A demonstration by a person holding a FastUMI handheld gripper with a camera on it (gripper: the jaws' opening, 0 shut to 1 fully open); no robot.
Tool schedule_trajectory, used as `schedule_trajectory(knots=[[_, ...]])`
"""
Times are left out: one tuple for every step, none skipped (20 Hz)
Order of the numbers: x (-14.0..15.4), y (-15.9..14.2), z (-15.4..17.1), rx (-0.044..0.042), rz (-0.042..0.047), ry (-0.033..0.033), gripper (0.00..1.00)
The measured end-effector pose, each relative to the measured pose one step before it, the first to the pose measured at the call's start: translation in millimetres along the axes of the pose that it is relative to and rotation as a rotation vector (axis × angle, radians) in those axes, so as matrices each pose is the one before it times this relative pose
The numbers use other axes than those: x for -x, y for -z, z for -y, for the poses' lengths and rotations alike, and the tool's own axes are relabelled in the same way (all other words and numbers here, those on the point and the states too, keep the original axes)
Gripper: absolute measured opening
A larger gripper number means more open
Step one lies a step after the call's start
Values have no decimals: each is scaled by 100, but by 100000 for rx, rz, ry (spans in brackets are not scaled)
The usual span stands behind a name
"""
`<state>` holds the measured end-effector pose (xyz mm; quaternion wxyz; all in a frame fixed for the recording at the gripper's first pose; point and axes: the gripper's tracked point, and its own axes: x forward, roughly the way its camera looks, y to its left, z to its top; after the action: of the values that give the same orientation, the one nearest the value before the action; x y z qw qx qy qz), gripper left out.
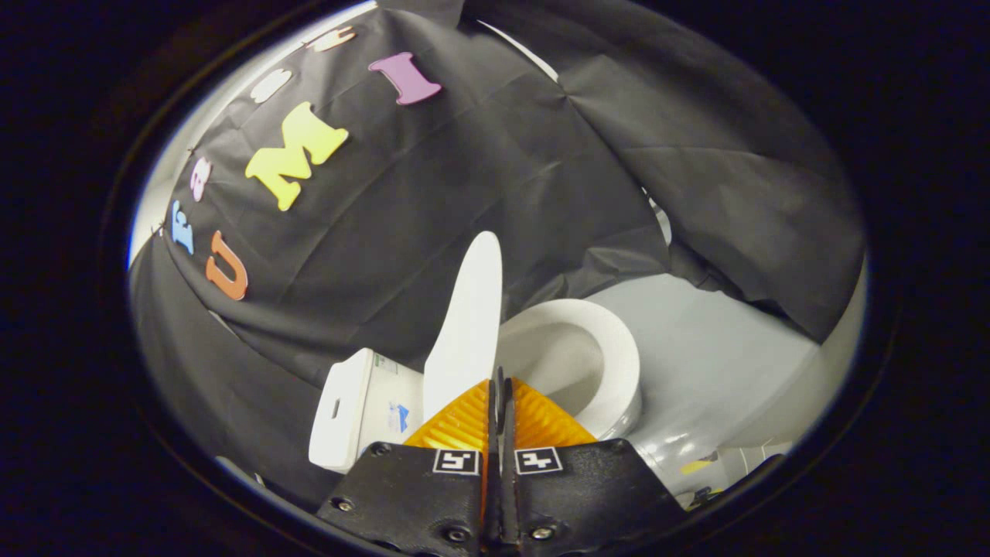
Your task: Open the toilet lid.
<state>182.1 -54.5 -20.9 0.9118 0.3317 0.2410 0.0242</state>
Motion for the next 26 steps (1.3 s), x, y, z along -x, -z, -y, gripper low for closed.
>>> schedule_trajectory(knots=[[173,-66,-775,1652,874,101,4],[153,-55,-600,1463,359,368,4],[180,-51,-656,1256,464,410,4],[215,-69,-674,1029,379,332,4],[160,-94,-627,1112,574,79,4],[161,-25,-725,1089,370,-42,4],[267,-13,-502,970,262,97,4],[73,-116,-625,739,264,116,4],[77,-124,-699,1099,260,233,4],[232,-41,-501,1812,511,265,4],[155,-41,-568,1295,373,741,4],[14,-120,-471,1446,401,843,4],[65,58,-476,1320,679,401,4],[129,-61,-510,1448,548,341,4],[131,-80,-516,1319,446,0,4],[107,-3,-515,1525,385,-221,4],[104,-41,-614,1077,475,-164,4],[165,-56,-451,1069,392,24,4],[45,4,-415,865,344,139,4],[64,0,-459,1133,442,778,4],[35,-121,-650,1074,666,331,4],[119,-90,-646,1884,610,213,4],[267,-53,-605,1484,769,-75,4],[115,-73,-743,2404,856,248,4],[146,-58,-542,2157,771,386,4],[171,-4,-373,2773,811,1703,4]])
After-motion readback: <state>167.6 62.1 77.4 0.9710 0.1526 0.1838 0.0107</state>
